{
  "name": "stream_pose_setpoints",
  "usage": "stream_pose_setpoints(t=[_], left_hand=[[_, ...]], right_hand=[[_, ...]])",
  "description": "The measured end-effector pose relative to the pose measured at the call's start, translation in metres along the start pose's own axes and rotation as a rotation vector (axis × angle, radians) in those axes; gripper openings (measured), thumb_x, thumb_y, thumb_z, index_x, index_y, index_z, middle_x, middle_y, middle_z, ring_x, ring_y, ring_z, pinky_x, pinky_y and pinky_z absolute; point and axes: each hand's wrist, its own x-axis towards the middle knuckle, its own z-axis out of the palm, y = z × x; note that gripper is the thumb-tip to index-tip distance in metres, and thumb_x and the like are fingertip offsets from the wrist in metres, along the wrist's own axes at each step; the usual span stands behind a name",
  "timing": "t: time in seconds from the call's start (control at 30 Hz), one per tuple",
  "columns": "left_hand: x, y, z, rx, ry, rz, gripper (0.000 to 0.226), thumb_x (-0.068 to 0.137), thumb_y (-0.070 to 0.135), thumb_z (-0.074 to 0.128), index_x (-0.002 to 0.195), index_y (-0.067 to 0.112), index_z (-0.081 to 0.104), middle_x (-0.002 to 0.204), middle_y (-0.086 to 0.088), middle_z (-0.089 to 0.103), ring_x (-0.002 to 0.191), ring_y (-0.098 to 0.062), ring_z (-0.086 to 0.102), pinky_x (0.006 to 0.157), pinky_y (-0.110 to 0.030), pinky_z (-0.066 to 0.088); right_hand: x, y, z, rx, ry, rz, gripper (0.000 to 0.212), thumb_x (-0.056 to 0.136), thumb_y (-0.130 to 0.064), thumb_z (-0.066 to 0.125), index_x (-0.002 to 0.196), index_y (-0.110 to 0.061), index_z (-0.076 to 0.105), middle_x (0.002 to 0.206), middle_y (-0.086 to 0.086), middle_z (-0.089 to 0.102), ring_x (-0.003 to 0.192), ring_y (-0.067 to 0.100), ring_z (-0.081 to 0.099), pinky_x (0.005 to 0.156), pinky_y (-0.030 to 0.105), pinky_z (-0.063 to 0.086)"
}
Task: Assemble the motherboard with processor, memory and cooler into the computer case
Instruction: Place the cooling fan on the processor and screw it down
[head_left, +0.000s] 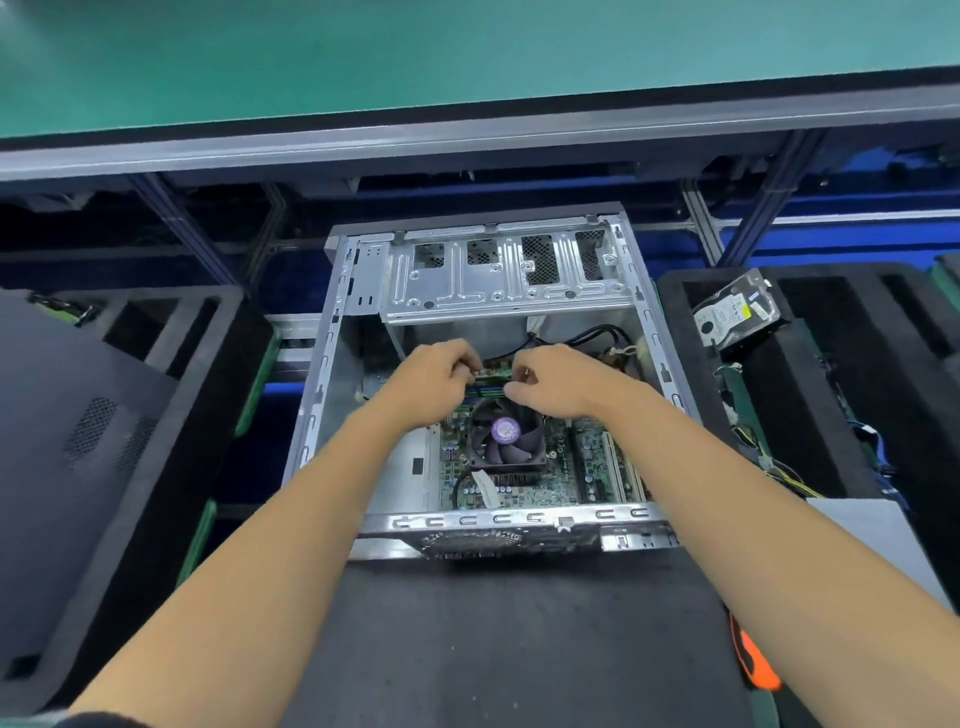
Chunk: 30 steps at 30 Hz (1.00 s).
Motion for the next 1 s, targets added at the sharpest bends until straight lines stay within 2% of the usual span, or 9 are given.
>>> stream_pose_setpoints(t=[0.03,0.1,0.2,0.27,0.43,0.6,0.8,0.87,1.0], left_hand=[[-0.001,-0.006,-0.004,-0.002,0.011,-0.038,0.025,0.091,0.003,0.043,0.099,0.014,0.063,0.095,-0.005,0.068,0.075,-0.012,0.059,0.063,-0.021,0.045],[-0.004,-0.019,-0.01,0.011,0.008,-0.1,0.031,0.084,-0.003,0.04,0.085,0.016,0.065,0.085,-0.004,0.068,0.077,-0.016,0.062,0.069,-0.026,0.051],[-0.006,-0.03,-0.01,0.069,0.055,-0.163,0.036,0.078,-0.006,0.041,0.069,0.023,0.061,0.077,0.006,0.061,0.082,-0.02,0.061,0.076,-0.034,0.053],[-0.004,-0.033,-0.008,0.092,0.118,-0.226,0.034,0.078,-0.005,0.043,0.069,0.021,0.063,0.078,0.004,0.062,0.077,-0.02,0.057,0.07,-0.033,0.051],[0.001,-0.042,-0.001,0.173,-0.024,-0.335,0.025,0.081,-0.004,0.048,0.082,0.006,0.072,0.089,-0.008,0.068,0.082,-0.025,0.063,0.075,-0.036,0.055],[0.005,-0.039,0.001,0.167,-0.053,-0.314,0.033,0.08,-0.006,0.044,0.075,0.011,0.072,0.076,0.005,0.058,0.064,-0.009,0.053,0.063,-0.026,0.045],[0.007,-0.037,0.003,0.077,-0.005,-0.302,0.03,0.077,-0.004,0.04,0.08,0.001,0.07,0.089,-0.008,0.068,0.074,-0.022,0.06,0.067,-0.032,0.051],[0.008,-0.032,0.001,0.001,0.042,-0.231,0.031,0.077,-0.004,0.04,0.072,0.006,0.069,0.08,-0.005,0.069,0.066,-0.017,0.058,0.06,-0.024,0.046],[0.004,-0.021,0.002,-0.101,0.007,-0.111,0.03,0.079,-0.002,0.044,0.067,0.016,0.065,0.057,0.007,0.058,0.041,-0.001,0.043,0.044,-0.016,0.034]], right_hand=[[0.001,-0.001,0.002,-0.007,-0.048,-0.027,0.033,0.093,-0.045,0.054,0.106,-0.015,0.059,0.102,0.003,0.062,0.089,0.022,0.058,0.076,0.036,0.048],[0.003,-0.002,0.005,-0.042,-0.156,-0.072,0.041,0.093,-0.053,0.054,0.115,-0.018,0.056,0.113,0.003,0.06,0.097,0.021,0.055,0.077,0.034,0.043],[0.003,-0.002,0.009,-0.098,-0.243,-0.088,0.063,0.096,-0.054,0.048,0.146,-0.016,0.04,0.149,0.005,0.044,0.131,0.023,0.044,0.1,0.033,0.036],[0.004,-0.003,0.011,-0.107,-0.252,-0.079,0.068,0.098,-0.054,0.045,0.152,-0.014,0.031,0.157,0.005,0.033,0.141,0.024,0.035,0.11,0.034,0.029],[0.005,-0.002,0.013,-0.091,-0.278,-0.043,0.069,0.099,-0.053,0.043,0.153,-0.012,0.028,0.158,0.008,0.03,0.142,0.026,0.032,0.112,0.034,0.027],[0.012,-0.001,0.016,-0.059,-0.283,-0.023,0.066,0.099,-0.049,0.047,0.149,-0.008,0.034,0.153,0.013,0.038,0.136,0.029,0.041,0.102,0.032,0.034],[0.008,-0.001,0.018,-0.07,-0.366,-0.002,0.067,0.102,-0.051,0.033,0.154,-0.013,0.016,0.162,0.011,0.006,0.145,0.033,0.022,0.115,0.043,0.022],[0.006,-0.001,0.017,-0.079,-0.373,0.008,0.068,0.102,-0.052,0.031,0.155,-0.014,0.012,0.163,0.011,-0.005,0.148,0.034,0.015,0.116,0.044,0.019],[0.005,-0.002,0.016,-0.096,-0.381,0.013,0.068,0.102,-0.053,0.03,0.155,-0.014,0.012,0.163,0.013,-0.003,0.149,0.033,0.013,0.117,0.044,0.019]])
